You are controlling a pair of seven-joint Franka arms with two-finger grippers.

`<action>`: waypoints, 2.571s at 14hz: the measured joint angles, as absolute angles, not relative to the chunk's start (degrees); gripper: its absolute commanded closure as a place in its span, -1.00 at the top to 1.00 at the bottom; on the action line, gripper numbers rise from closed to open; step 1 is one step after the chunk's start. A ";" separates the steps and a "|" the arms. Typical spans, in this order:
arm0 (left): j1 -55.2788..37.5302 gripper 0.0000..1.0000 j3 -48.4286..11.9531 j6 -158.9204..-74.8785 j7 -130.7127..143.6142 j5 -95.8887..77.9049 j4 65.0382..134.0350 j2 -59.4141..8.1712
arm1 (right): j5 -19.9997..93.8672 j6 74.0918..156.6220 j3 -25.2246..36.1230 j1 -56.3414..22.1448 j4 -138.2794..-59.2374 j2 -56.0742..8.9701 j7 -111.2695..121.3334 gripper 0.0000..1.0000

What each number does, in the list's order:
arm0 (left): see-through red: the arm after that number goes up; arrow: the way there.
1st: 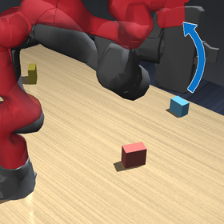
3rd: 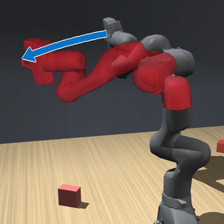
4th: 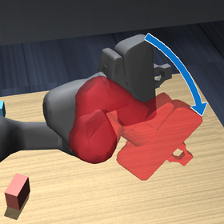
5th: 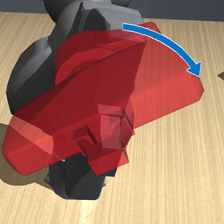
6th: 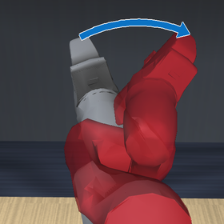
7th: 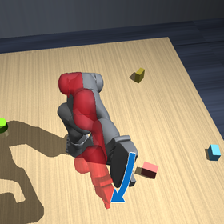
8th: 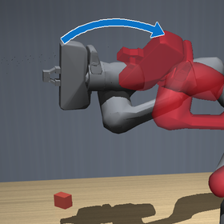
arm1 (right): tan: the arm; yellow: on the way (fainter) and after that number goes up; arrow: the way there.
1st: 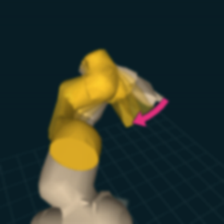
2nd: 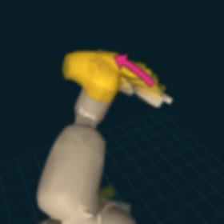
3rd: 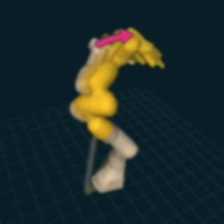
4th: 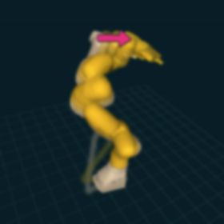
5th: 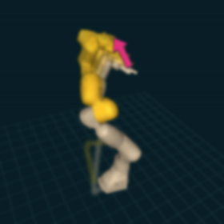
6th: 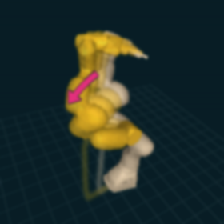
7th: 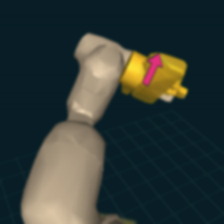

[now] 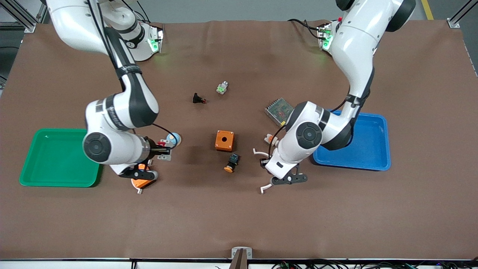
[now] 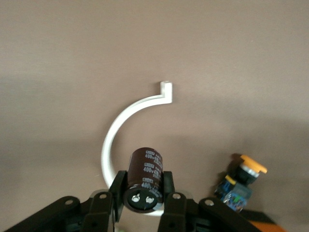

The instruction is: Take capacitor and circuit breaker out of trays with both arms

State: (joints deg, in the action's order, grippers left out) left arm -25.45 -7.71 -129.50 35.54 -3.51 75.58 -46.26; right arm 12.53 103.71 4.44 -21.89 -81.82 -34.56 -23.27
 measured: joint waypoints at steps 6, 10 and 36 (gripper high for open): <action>-32.55 -0.85 -3.15 -133.31 38.41 -3.51 74.01 -51.78 | 13.38 113.13 4.49 -26.58 -82.14 -41.45 -29.47 -0.95; -35.62 0.10 -0.26 -136.99 38.61 -3.51 73.62 -53.37 | 13.38 114.89 4.87 -26.74 -82.15 -43.56 -29.47 0.99; -12.40 1.00 4.82 -102.24 9.91 -3.50 83.59 -12.47 | 3.91 91.83 11.86 -7.17 -90.21 -2.98 4.19 1.00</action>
